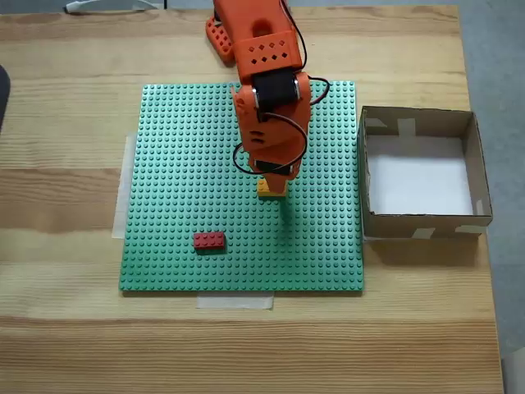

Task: Pick the yellow lego block and put it in the box.

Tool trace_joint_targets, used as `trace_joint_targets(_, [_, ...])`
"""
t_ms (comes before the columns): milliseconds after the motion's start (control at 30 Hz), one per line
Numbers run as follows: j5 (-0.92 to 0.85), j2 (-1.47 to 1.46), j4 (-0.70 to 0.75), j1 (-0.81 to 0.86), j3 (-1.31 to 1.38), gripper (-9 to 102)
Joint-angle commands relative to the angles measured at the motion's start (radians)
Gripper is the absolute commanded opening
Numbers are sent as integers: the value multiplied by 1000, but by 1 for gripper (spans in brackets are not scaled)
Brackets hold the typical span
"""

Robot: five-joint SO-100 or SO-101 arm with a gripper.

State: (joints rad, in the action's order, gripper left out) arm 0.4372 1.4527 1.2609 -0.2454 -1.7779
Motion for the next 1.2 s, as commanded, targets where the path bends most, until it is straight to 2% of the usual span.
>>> trace_joint_targets(0, [5,38,8,9,-5,10])
trace_joint_targets(267, [5,51,-9,14,-14,-1])
trace_joint_targets(1167, [-94,218,-38,8,-26,-1])
